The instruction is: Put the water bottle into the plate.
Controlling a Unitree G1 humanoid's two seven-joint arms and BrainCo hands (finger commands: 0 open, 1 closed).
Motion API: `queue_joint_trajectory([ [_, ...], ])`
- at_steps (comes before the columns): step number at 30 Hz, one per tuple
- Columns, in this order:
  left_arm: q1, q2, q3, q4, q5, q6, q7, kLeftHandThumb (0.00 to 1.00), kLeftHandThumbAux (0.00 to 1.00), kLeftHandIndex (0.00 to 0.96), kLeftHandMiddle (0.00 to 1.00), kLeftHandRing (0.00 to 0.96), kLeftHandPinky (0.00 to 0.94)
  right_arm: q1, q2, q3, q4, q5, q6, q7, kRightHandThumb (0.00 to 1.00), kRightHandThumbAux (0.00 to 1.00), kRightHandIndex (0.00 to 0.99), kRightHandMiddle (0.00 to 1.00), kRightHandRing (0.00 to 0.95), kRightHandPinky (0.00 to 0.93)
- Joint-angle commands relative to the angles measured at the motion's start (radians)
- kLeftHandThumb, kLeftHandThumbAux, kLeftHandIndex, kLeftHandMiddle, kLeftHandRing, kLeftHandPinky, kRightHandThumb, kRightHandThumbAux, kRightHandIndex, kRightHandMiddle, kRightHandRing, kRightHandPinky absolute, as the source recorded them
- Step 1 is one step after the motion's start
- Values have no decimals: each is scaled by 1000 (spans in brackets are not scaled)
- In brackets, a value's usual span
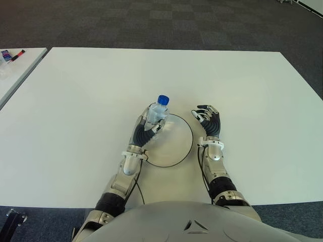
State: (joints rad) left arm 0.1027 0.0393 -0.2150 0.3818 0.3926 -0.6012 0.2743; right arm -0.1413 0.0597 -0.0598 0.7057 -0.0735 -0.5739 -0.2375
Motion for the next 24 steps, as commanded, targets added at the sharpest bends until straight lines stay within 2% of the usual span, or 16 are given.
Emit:
queue_joint_trajectory([
  [1,-4,9,7,13,-2,13,1,651,416,86,185,187,231,28,18,-2,54,7,33,-4,698,724,417,410,433,437],
  [24,-4,36,-3,-6,5,54,-26,630,351,6,85,83,106,24,21,2,60,5,28,-14,700,724,417,412,438,441],
])
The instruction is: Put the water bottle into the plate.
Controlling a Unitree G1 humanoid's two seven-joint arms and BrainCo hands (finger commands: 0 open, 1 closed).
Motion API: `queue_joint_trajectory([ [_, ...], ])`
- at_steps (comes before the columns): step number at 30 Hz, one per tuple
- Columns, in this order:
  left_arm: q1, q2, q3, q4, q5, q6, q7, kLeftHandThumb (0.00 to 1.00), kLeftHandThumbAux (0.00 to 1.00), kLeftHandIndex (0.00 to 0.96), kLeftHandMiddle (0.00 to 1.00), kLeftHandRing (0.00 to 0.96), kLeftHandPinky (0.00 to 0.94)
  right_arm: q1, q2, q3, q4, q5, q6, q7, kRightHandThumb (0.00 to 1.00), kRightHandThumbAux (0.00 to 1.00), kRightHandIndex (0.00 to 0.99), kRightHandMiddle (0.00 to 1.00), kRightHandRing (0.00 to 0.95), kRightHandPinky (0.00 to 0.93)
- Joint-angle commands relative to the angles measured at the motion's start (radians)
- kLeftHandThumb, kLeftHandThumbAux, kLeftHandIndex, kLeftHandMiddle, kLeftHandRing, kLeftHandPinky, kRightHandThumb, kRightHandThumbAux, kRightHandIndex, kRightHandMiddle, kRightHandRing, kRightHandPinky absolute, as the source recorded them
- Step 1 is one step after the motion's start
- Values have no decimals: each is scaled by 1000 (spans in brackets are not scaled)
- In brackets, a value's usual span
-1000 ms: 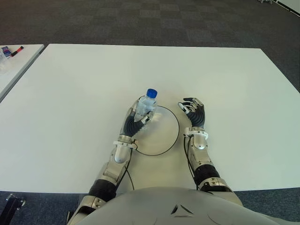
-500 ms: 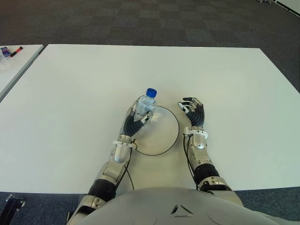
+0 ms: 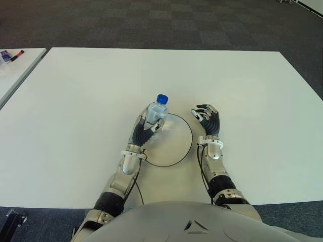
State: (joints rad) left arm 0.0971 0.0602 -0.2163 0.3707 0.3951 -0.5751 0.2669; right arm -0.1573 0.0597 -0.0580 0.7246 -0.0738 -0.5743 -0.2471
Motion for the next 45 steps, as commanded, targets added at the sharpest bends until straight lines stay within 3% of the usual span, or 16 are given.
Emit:
queue_joint_trajectory([
  [1,2,15,-2,5,1,29,-20,629,349,5,85,82,105,40,22,0,40,5,29,-4,700,724,417,412,438,441],
  [23,-2,26,-3,8,-11,21,-28,599,372,10,85,77,101,45,22,3,31,10,34,1,700,724,417,412,439,440],
  [30,-14,33,-4,32,1,-14,-15,320,561,14,72,71,85,42,24,-1,33,16,31,4,701,724,417,416,445,451],
  [39,-20,37,0,43,23,-10,-8,52,649,9,48,50,51,42,22,0,33,10,33,1,701,724,417,416,445,445],
  [45,-20,41,0,38,31,9,-16,6,673,8,39,37,38,41,23,-2,35,13,31,1,701,724,417,411,440,443],
])
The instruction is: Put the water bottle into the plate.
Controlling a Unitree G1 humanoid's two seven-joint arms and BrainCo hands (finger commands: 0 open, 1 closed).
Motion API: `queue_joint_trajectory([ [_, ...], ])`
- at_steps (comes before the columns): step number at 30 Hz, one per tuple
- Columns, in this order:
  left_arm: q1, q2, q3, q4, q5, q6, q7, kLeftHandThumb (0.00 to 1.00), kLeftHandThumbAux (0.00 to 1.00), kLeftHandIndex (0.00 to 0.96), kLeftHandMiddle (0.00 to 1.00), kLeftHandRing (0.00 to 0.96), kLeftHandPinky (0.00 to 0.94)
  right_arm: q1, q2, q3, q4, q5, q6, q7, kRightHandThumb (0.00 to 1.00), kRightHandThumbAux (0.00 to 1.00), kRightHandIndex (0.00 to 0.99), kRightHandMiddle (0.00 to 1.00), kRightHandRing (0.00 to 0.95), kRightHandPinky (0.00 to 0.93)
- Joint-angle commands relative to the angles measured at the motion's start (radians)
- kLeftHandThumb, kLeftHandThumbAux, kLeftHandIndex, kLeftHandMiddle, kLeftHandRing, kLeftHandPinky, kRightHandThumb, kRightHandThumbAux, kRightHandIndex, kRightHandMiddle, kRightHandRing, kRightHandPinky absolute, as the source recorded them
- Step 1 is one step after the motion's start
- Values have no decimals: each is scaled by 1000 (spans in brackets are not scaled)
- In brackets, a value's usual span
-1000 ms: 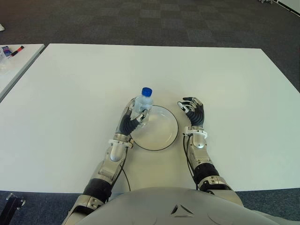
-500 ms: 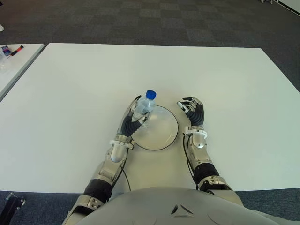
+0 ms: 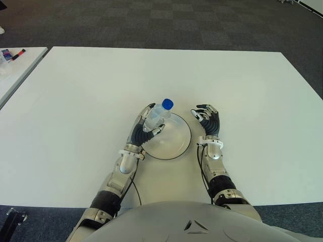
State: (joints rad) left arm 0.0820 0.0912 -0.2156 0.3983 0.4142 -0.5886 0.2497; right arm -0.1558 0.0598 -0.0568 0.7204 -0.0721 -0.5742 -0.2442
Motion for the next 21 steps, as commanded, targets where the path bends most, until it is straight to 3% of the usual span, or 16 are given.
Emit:
queue_joint_trajectory([
  [1,-4,11,-1,11,12,24,1,4,674,12,41,37,34,39,23,-3,40,11,31,-2,700,724,417,411,440,445],
  [21,-10,14,1,36,12,-20,23,0,689,66,67,54,32,37,24,-4,43,14,27,1,699,724,417,411,439,440],
])
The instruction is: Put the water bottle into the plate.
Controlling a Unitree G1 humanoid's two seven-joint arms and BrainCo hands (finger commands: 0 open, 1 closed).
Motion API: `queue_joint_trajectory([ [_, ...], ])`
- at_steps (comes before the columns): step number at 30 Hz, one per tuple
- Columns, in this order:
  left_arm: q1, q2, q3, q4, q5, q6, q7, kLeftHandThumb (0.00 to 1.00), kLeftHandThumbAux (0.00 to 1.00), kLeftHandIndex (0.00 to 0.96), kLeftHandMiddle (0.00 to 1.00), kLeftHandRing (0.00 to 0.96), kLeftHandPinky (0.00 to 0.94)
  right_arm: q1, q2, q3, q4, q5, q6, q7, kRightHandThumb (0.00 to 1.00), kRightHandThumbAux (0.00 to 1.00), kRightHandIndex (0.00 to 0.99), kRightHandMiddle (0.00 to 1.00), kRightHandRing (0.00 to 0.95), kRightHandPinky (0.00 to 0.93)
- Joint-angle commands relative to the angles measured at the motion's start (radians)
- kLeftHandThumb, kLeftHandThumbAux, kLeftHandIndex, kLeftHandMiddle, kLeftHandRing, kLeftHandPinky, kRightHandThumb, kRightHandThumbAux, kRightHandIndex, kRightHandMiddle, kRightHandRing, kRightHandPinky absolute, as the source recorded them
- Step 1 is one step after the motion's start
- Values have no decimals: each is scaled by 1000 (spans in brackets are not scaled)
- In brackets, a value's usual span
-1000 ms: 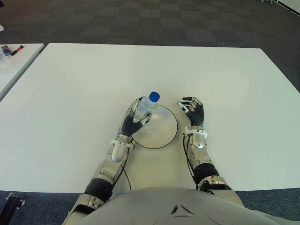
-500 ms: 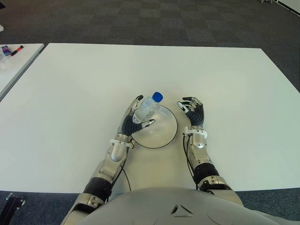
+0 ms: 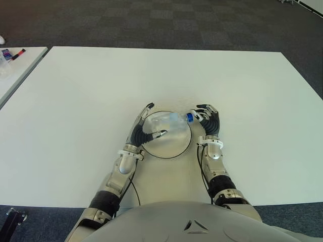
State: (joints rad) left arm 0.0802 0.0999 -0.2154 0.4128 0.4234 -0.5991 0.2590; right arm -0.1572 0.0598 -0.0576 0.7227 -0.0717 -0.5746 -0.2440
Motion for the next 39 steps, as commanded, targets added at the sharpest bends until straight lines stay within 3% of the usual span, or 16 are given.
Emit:
queue_joint_trajectory([
  [1,-9,7,1,24,3,-13,14,0,690,66,68,54,29,38,25,-3,40,14,28,1,700,724,417,411,439,440],
  [39,-18,7,3,44,2,-25,24,0,675,68,73,51,16,39,19,-1,37,11,30,2,698,724,417,409,433,434],
])
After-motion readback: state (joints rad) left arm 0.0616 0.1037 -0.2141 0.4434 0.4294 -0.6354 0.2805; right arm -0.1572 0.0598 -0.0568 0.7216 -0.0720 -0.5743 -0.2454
